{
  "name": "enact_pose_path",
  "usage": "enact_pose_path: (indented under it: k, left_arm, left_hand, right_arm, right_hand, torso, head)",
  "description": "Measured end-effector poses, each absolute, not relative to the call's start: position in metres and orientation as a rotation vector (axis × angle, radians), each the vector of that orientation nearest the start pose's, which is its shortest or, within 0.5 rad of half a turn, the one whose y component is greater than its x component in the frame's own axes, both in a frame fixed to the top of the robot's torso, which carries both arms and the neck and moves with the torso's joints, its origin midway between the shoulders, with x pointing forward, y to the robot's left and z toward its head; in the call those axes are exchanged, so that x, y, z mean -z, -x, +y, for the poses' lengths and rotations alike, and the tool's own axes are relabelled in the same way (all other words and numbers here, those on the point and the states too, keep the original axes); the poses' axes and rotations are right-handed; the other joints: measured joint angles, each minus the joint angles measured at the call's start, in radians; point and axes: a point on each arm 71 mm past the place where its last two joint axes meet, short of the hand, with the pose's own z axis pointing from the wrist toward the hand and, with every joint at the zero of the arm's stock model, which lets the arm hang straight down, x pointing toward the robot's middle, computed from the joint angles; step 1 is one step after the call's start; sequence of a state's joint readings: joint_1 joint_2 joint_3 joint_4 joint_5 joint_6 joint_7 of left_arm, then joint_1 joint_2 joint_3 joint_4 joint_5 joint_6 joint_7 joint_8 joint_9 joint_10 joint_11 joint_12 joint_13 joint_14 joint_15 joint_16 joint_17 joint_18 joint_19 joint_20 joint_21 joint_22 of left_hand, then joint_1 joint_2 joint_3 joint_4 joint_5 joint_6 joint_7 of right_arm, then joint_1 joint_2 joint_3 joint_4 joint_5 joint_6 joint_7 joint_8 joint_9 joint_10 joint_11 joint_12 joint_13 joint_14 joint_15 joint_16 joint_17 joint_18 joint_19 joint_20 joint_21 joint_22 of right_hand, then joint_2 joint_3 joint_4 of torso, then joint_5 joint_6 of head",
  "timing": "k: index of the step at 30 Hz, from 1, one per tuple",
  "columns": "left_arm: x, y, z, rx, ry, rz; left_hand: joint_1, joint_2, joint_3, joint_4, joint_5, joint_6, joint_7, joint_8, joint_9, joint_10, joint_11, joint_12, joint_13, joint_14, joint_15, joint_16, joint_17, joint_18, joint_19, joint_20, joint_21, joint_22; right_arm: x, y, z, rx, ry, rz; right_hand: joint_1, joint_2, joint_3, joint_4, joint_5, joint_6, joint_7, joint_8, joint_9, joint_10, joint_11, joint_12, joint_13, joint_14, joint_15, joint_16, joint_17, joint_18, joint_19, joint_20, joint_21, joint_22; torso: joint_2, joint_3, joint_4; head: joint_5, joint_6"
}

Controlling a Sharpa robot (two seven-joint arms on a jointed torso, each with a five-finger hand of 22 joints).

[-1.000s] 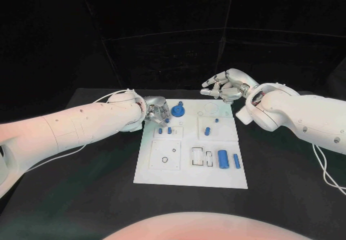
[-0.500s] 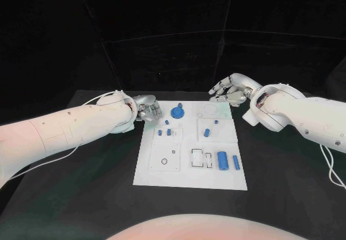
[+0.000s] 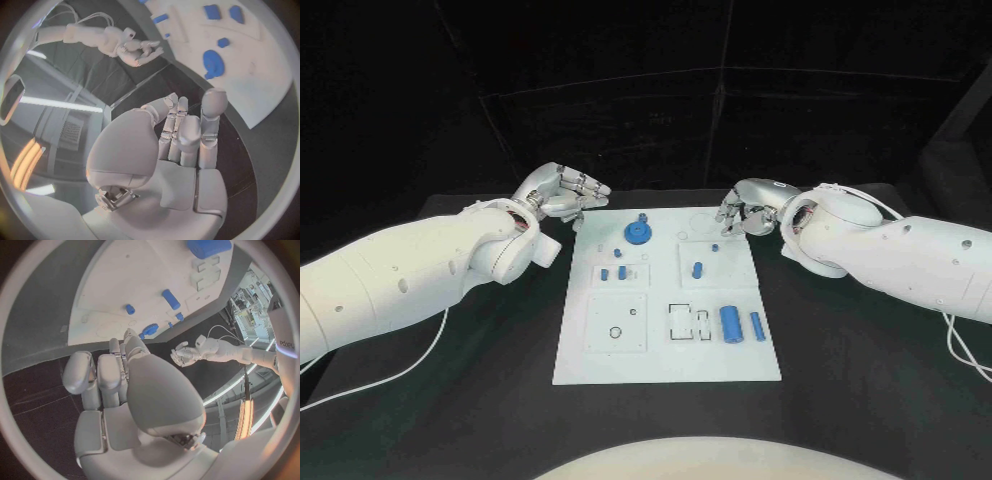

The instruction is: Assemble the parts on the task board

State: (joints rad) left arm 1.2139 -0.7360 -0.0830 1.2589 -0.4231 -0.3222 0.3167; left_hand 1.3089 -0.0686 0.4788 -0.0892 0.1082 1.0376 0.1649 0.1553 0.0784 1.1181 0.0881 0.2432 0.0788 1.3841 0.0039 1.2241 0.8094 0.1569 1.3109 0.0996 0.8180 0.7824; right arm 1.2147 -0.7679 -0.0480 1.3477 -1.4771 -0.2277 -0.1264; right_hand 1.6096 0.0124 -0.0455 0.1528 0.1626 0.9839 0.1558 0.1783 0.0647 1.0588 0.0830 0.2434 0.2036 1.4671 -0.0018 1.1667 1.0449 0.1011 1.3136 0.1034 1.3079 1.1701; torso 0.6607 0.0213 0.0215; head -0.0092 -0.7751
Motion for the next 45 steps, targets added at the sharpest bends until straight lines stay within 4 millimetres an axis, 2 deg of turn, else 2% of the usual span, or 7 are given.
enact_pose_path:
  k: [3,8,20,25,37,40,45]
  left_arm:
    - [0.196,-0.528,0.229,1.325,0.829,1.452]
    - [0.193,-0.522,0.228,1.425,0.938,1.364]
    - [0.192,-0.517,0.23,1.494,1.025,1.3]
    - [0.192,-0.517,0.231,1.501,1.038,1.296]
    - [0.193,-0.517,0.23,1.511,1.051,1.297]
    - [0.193,-0.517,0.23,1.513,1.052,1.298]
    - [0.193,-0.517,0.23,1.515,1.054,1.3]
  left_hand:
    - [-0.024,-0.008,-0.021,0.02,0.0,-0.011,0.01,0.0,-0.005,-0.011,0.011,0.0,-0.002,-0.055,0.007,-0.058,-0.101,0.005,-0.054,0.006,-0.098,-0.088]
    - [-0.027,-0.011,-0.043,0.028,0.0,-0.013,0.012,0.0,-0.005,-0.014,0.014,0.0,-0.002,-0.098,0.011,-0.103,-0.183,0.005,-0.077,0.013,-0.134,-0.115]
    - [-0.027,-0.011,-0.059,0.029,0.0,-0.019,0.012,0.003,-0.005,-0.014,0.014,0.009,0.0,-0.112,0.011,-0.11,-0.204,0.005,-0.081,0.016,-0.147,-0.123]
    - [-0.027,-0.011,-0.065,0.028,0.0,-0.023,0.015,0.004,-0.005,-0.021,0.014,0.014,0.0,-0.116,0.014,-0.114,-0.21,0.005,-0.085,0.013,-0.147,-0.126]
    - [-0.023,-0.007,-0.07,0.028,0.0,-0.027,0.012,0.008,-0.005,-0.025,0.017,0.02,0.002,-0.123,0.014,-0.117,-0.222,0.005,-0.085,0.013,-0.152,-0.129]
    - [-0.018,-0.002,-0.073,0.026,0.0,-0.03,0.015,0.013,-0.005,-0.028,0.014,0.02,0.002,-0.123,0.014,-0.117,-0.226,0.005,-0.085,0.013,-0.156,-0.131]
    - [-0.018,-0.002,-0.073,0.026,0.0,-0.03,0.015,0.013,-0.005,-0.028,0.014,0.02,0.003,-0.127,0.011,-0.124,-0.229,0.005,-0.085,0.013,-0.156,-0.131]
  right_arm:
    - [0.203,-0.515,-0.212,-0.475,0.197,1.753]
    - [0.209,-0.511,-0.207,-0.452,0.245,1.762]
    - [0.217,-0.507,-0.196,-0.443,0.302,1.778]
    - [0.218,-0.506,-0.191,-0.451,0.318,1.782]
    - [0.222,-0.506,-0.186,-0.45,0.339,1.799]
    - [0.222,-0.507,-0.185,-0.445,0.344,1.8]
    - [0.222,-0.507,-0.183,-0.431,0.355,1.797]
  right_hand:
    - [-0.005,-0.013,-0.001,0.002,-0.005,-0.006,0.006,-0.017,0.0,-0.006,0.005,-0.017,-0.018,-0.002,0.003,0.0,-0.002,0.0,-0.004,0.004,0.0,-0.002]
    - [-0.01,-0.026,0.001,0.004,-0.005,-0.018,0.011,-0.034,0.0,-0.014,0.014,-0.032,-0.041,0.0,0.007,0.0,-0.005,0.0,-0.002,0.009,0.0,-0.004]
    - [-0.002,-0.027,0.023,-0.001,-0.005,-0.009,0.013,-0.044,0.001,-0.002,0.017,-0.043,-0.071,-0.004,0.011,0.007,0.005,0.0,0.002,0.013,0.005,0.004]
    - [0.009,-0.02,0.047,-0.006,-0.005,0.006,0.005,-0.048,0.002,0.019,0.014,-0.045,-0.089,-0.004,0.011,0.018,0.016,0.0,0.002,0.013,0.012,0.014]
    - [0.035,-0.012,0.146,-0.029,-0.021,0.068,-0.002,-0.048,0.004,0.09,-0.002,-0.055,-0.121,0.0,0.007,0.047,0.045,0.0,0.026,0.003,0.043,0.057]
    - [0.035,-0.012,0.169,-0.035,-0.027,0.078,-0.004,-0.052,0.004,0.105,-0.004,-0.056,-0.124,-0.002,0.004,0.053,0.048,-0.017,0.027,0.001,0.049,0.066]
    - [0.04,-0.018,0.214,-0.051,-0.041,0.096,-0.005,-0.055,0.004,0.122,-0.008,-0.063,-0.129,0.0,0.0,0.058,0.05,-0.017,0.036,0.0,0.057,0.078]
  torso:
    - [0.001,0.0007,-0.0006]
    - [0.001,0.0009,-0.0007]
    - [0.001,0.0009,0.0006]
    - [0.001,0.001,-0.0006]
    - [0.0,0.0013,-0.0006]
    - [0.0,0.0013,-0.0006]
    - [0.0,0.0016,-0.0006]
  head:
    - [-0.003,0.001]
    - [-0.009,0.002]
    - [-0.012,0.002]
    - [-0.011,0.001]
    - [-0.011,-0.002]
    - [-0.011,-0.002]
    - [-0.011,-0.003]
